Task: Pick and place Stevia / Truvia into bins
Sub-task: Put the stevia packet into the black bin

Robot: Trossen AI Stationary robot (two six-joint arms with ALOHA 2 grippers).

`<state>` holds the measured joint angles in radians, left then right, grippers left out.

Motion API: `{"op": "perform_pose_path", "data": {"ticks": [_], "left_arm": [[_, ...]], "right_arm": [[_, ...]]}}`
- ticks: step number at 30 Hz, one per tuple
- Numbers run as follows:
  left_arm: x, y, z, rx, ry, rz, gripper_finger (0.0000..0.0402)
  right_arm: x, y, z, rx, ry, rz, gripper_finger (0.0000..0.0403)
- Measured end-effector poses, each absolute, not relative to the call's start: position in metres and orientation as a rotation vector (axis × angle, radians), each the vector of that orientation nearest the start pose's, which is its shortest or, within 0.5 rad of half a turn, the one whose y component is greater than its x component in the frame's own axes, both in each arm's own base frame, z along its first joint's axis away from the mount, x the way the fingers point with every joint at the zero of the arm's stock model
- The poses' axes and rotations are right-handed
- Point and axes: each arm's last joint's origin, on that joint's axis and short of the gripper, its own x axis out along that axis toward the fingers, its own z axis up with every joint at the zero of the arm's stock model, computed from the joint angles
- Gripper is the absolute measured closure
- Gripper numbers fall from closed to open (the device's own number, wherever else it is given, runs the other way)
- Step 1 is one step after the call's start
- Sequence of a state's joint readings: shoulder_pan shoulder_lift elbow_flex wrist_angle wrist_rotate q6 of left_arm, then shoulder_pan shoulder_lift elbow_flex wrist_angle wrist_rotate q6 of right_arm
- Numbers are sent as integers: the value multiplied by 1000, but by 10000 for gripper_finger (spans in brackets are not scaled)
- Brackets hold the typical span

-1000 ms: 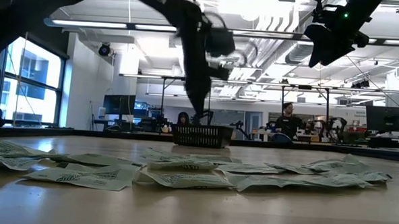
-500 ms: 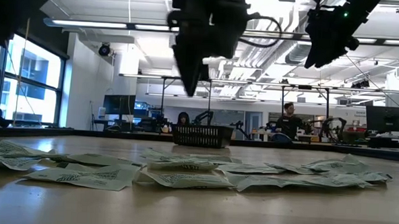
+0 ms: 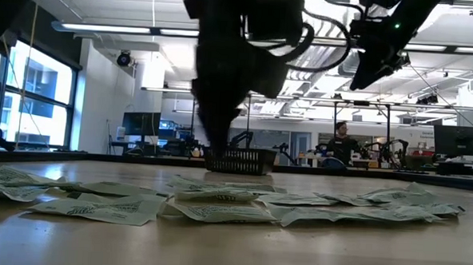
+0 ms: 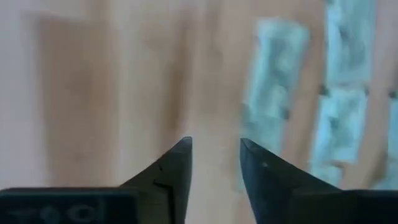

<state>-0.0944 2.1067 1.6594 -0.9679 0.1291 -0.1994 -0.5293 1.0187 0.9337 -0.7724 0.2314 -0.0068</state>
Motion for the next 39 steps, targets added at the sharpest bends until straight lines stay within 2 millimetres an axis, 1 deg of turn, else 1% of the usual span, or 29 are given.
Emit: {"op": "perform_pose_path", "data": {"ticks": [4, 8, 10, 12, 15, 18, 21, 23, 26, 29, 32, 35, 37, 39], "left_arm": [[411, -60, 176, -178, 1432, -32, 183], [410, -68, 172, -150, 1419, -17, 137], [409, -70, 166, -161, 1408, 5, 120], [407, -72, 161, -176, 1412, 18, 111], [405, -76, 153, -185, 1389, 16, 107], [400, -87, 147, -117, 1359, 43, 112], [394, -92, 137, -69, 1348, 70, 136], [391, -93, 131, -61, 1344, 75, 161], [386, -91, 124, -60, 1366, 82, 209], [386, -83, 124, -70, 1385, 96, 265], [388, -71, 129, -97, 1408, 90, 324], [391, -59, 142, -93, 1422, 63, 375], [391, -49, 150, -71, 1443, 60, 378], [390, -32, 158, -43, 1474, 88, 374]], "right_arm": [[174, -108, 288, 129, 889, -645, 157], [181, -110, 281, 144, 915, -598, 157], [182, -110, 280, 130, 926, -590, 157], [183, -110, 280, 120, 925, -592, 157], [182, -110, 281, 109, 925, -593, 157], [182, -109, 281, 108, 926, -593, 157], [182, -110, 281, 114, 924, -597, 157], [182, -110, 281, 115, 924, -600, 157], [182, -110, 281, 115, 924, -601, 157], [182, -110, 281, 116, 923, -601, 157], [182, -110, 282, 112, 917, -609, 157], [183, -111, 284, 91, 890, -642, 157], [182, -111, 289, 76, 852, -658, 157], [181, -112, 294, 56, 807, -679, 157]]}}
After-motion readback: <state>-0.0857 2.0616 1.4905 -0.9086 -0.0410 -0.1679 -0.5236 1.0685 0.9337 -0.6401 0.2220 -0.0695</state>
